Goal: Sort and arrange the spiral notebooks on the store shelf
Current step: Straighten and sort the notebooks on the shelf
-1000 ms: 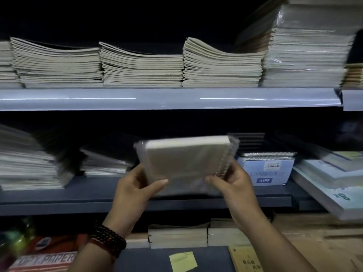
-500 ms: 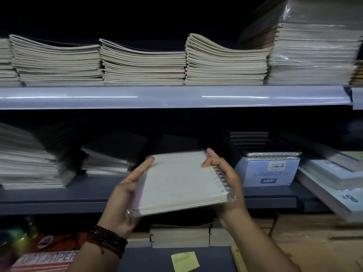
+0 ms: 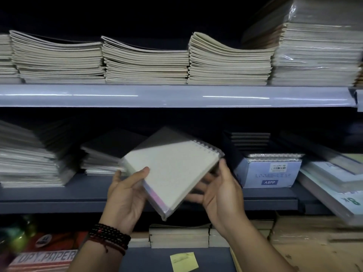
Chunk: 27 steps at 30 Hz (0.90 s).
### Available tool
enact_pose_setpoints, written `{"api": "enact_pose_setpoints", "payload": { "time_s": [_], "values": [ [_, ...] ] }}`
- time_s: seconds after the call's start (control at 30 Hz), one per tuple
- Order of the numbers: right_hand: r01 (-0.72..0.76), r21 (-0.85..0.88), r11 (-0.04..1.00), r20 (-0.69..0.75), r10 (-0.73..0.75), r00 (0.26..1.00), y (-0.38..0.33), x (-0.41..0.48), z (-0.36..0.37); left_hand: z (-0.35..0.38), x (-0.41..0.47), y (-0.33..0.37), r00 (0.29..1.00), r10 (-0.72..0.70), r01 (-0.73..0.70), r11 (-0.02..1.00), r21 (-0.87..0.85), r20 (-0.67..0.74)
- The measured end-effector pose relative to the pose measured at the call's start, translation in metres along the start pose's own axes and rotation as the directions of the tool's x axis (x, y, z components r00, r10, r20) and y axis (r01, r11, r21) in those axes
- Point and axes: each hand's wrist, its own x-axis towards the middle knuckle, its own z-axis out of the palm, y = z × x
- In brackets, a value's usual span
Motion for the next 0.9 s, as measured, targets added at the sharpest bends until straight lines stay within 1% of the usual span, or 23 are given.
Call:
{"api": "enact_pose_setpoints", "payload": {
  "time_s": [0.03,0.07,0.1,0.17,0.23,0.33,0.37,0.43,0.47,0.53,0.6,0.73,0.8,0.87,0.9],
  "values": [
    [-0.046,-0.064,0.997,0.101,0.052,0.993,-0.001,-0.003,0.001,-0.001,0.001,0.001,1.000,-0.014,0.014,1.000,-0.006,0.013],
    [-0.056,-0.141,0.988,0.176,0.081,0.981,-0.001,-0.006,0.002,-0.002,0.001,0.002,0.999,-0.023,0.023,1.000,0.003,0.028],
    [-0.041,-0.207,0.977,0.199,0.084,0.976,0.001,-0.007,0.002,-0.002,0.001,0.003,0.999,-0.034,0.034,0.999,0.009,0.039],
    [-0.012,-0.283,0.959,0.097,0.041,0.994,0.005,-0.002,-0.002,-0.004,0.001,0.007,0.997,-0.074,0.073,0.997,0.025,0.034],
    [-0.021,-0.271,0.962,0.008,0.024,1.000,0.001,0.003,-0.007,-0.007,0.000,0.015,0.989,-0.138,0.137,0.990,0.023,0.053],
    [-0.004,-0.283,0.959,-0.030,-0.004,1.000,-0.010,0.009,-0.016,-0.010,-0.002,0.026,0.967,-0.229,0.216,0.969,0.118,0.114],
    [0.006,-0.284,0.959,-0.038,-0.017,0.999,-0.012,0.010,-0.019,-0.009,-0.003,0.026,0.960,-0.248,0.227,0.962,0.153,0.130],
    [0.007,-0.239,0.971,-0.061,-0.022,0.998,-0.011,0.010,-0.020,-0.006,-0.005,0.022,0.959,-0.250,0.227,0.960,0.166,0.134],
    [-0.006,-0.196,0.981,-0.057,-0.006,0.998,-0.009,0.010,-0.020,-0.005,-0.005,0.020,0.960,-0.246,0.225,0.962,0.156,0.132],
    [-0.037,-0.141,0.989,-0.002,0.037,0.999,-0.007,0.010,-0.018,-0.002,-0.007,0.015,0.955,-0.255,0.234,0.962,0.144,0.154],
    [-0.007,-0.178,0.984,0.011,0.009,1.000,-0.009,0.010,-0.019,-0.002,-0.009,0.016,0.948,-0.277,0.246,0.950,0.190,0.157],
    [0.051,-0.238,0.970,-0.010,-0.054,0.998,-0.017,0.013,-0.029,-0.007,-0.007,0.020,0.906,-0.389,0.325,0.892,0.313,0.168],
    [0.046,-0.239,0.970,-0.004,-0.048,0.999,-0.019,0.015,-0.030,-0.007,-0.004,0.017,0.929,-0.345,0.286,0.899,0.333,0.136],
    [0.015,-0.160,0.987,0.001,-0.015,1.000,-0.017,0.018,-0.032,-0.006,0.000,0.011,0.958,-0.267,0.228,0.928,0.296,0.099],
    [-0.022,-0.116,0.993,0.017,0.024,1.000,-0.014,0.019,-0.030,-0.006,0.001,0.008,0.967,-0.237,0.205,0.942,0.265,0.096]
  ]
}}
